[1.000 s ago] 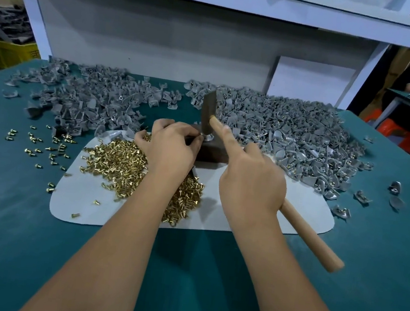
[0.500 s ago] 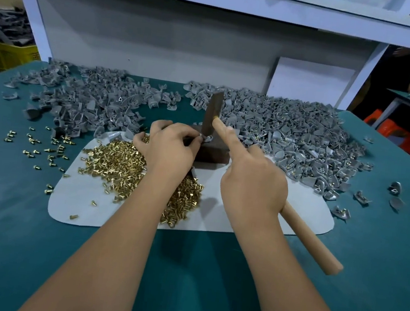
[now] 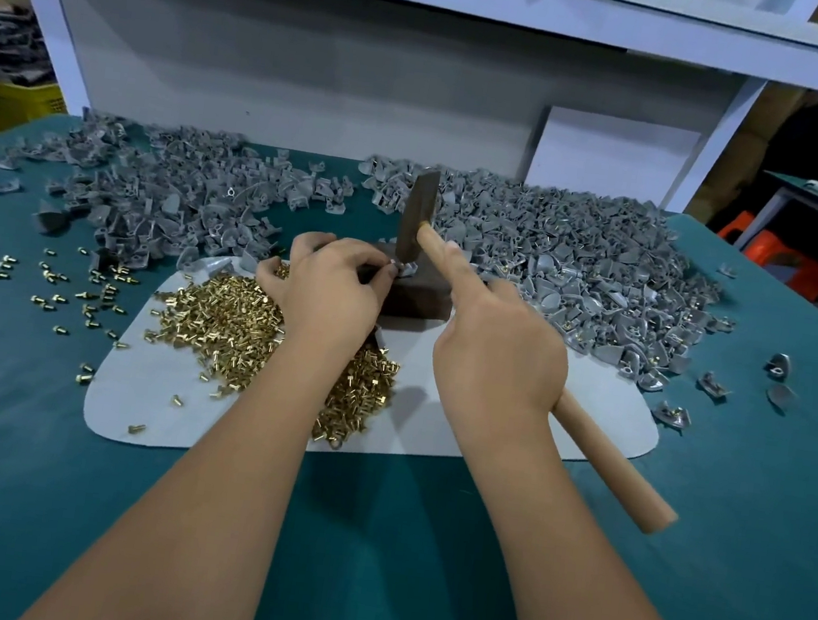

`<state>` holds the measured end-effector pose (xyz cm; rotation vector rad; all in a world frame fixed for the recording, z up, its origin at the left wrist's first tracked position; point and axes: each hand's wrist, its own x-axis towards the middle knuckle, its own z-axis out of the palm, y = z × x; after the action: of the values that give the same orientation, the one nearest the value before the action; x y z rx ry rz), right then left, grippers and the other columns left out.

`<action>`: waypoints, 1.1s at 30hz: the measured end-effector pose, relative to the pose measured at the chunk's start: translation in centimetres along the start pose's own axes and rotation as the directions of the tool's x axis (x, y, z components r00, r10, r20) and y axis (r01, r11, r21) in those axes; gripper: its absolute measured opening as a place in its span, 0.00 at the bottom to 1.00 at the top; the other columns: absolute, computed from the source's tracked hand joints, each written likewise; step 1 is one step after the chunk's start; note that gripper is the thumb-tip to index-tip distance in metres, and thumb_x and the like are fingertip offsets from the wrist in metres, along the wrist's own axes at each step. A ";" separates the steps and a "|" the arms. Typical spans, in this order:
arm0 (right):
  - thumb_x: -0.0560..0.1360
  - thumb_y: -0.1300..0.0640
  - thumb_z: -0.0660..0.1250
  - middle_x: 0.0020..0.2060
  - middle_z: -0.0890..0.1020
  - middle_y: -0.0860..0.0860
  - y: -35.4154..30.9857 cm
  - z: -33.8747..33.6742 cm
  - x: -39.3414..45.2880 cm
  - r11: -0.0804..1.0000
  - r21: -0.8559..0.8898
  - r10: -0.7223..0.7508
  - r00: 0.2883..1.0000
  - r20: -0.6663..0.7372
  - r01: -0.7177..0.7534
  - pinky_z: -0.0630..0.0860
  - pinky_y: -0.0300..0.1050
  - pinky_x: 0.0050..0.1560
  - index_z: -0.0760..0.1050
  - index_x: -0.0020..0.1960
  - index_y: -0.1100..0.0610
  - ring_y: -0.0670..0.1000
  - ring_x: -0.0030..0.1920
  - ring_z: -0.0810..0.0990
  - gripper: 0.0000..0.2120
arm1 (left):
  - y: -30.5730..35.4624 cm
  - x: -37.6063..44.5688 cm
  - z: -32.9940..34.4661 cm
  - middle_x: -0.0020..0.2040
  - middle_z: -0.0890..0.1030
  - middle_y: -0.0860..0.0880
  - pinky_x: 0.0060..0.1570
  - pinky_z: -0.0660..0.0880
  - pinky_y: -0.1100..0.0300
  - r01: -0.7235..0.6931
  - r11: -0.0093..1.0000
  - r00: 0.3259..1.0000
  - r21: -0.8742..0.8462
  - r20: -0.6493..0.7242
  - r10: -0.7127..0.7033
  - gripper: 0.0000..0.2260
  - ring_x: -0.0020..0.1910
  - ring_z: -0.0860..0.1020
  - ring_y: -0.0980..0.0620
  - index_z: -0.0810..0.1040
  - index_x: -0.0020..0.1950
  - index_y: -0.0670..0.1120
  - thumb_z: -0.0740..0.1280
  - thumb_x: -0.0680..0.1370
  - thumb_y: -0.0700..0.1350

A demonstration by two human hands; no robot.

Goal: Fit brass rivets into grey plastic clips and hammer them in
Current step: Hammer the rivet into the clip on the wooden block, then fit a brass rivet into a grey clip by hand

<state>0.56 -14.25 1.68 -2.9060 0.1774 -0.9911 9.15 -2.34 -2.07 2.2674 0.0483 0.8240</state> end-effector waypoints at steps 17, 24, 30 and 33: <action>0.76 0.60 0.64 0.35 0.68 0.48 2.7 1.2 0.8 0.981 0.127 0.151 0.988 -0.024 -0.147 0.50 0.38 0.26 0.59 0.71 0.34 0.49 0.26 0.61 0.31 | 0.8 0.2 -1.9 0.51 0.77 0.64 0.68 0.54 0.46 0.188 0.959 0.955 -0.211 0.269 -0.128 0.05 0.67 0.61 0.52 0.79 0.42 0.60 0.68 0.78 0.51; 0.78 0.58 0.62 0.37 0.73 0.50 2.9 1.2 1.2 0.976 0.096 0.192 0.981 0.022 -0.194 0.53 0.39 0.25 0.60 0.73 0.40 0.51 0.29 0.66 0.27 | 0.8 0.2 -1.7 0.51 0.76 0.65 0.64 0.52 0.50 0.189 0.963 0.954 -0.190 0.267 -0.134 0.04 0.68 0.60 0.53 0.79 0.43 0.60 0.68 0.77 0.52; 0.78 0.58 0.60 0.34 0.74 0.50 5.1 1.7 1.7 0.921 0.072 0.360 0.908 0.213 -0.382 0.56 0.42 0.27 0.70 0.59 0.51 0.55 0.33 0.68 0.10 | 0.7 0.0 -1.6 0.48 0.73 0.67 0.65 0.54 0.48 0.159 0.976 0.961 -0.149 0.252 -0.118 0.03 0.68 0.60 0.54 0.78 0.44 0.60 0.68 0.77 0.53; 0.77 0.57 0.59 0.46 0.80 0.55 6.1 1.8 1.7 0.907 0.024 0.400 0.876 0.269 -0.421 0.66 0.45 0.36 0.74 0.55 0.55 0.59 0.43 0.73 0.09 | 0.7 0.1 -1.5 0.50 0.74 0.66 0.63 0.54 0.50 0.152 0.979 0.961 -0.138 0.253 -0.113 0.03 0.68 0.60 0.53 0.78 0.44 0.60 0.67 0.78 0.53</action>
<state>2.43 -20.42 0.65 -2.7126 0.6870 -0.5296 8.20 -1.93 -0.75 2.1736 0.0217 0.4578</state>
